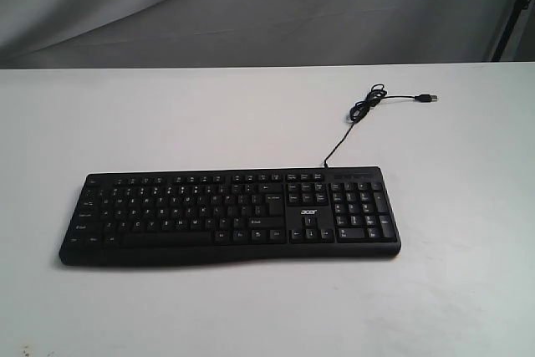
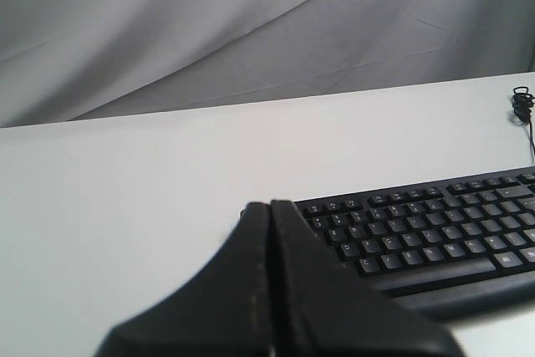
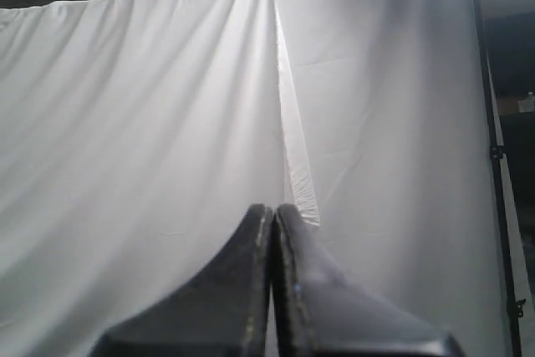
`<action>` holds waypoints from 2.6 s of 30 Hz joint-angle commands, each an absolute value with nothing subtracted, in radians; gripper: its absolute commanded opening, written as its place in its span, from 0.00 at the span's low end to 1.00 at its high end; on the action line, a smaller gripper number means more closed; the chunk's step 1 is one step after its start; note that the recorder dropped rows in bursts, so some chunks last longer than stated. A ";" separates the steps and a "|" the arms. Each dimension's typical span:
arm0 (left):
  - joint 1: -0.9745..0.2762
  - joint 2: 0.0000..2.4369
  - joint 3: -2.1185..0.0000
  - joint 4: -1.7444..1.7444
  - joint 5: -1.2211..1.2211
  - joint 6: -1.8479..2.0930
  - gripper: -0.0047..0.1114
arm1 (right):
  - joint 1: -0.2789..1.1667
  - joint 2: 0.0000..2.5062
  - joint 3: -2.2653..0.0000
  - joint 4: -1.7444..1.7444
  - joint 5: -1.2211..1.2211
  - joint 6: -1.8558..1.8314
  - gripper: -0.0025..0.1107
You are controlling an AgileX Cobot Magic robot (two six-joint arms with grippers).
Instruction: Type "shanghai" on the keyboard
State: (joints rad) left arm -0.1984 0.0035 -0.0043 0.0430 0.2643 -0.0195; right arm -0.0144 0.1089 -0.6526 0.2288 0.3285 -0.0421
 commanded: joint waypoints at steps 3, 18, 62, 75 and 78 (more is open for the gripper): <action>-0.202 0.000 0.000 0.044 0.260 -0.022 0.04 | -0.023 0.106 -0.568 0.152 0.291 -0.037 0.02; -0.202 0.000 0.000 0.044 0.260 -0.022 0.04 | -0.023 0.098 -0.255 0.035 0.161 -0.028 0.02; -0.202 0.000 0.000 0.044 0.260 -0.022 0.04 | -0.019 0.000 0.000 0.023 0.354 0.000 0.02; -0.202 0.000 0.000 0.044 0.260 -0.022 0.04 | -0.019 0.000 0.000 0.023 0.352 0.000 0.02; -0.202 0.000 0.000 0.044 0.260 -0.022 0.04 | -0.019 0.000 0.000 0.023 0.352 0.000 0.02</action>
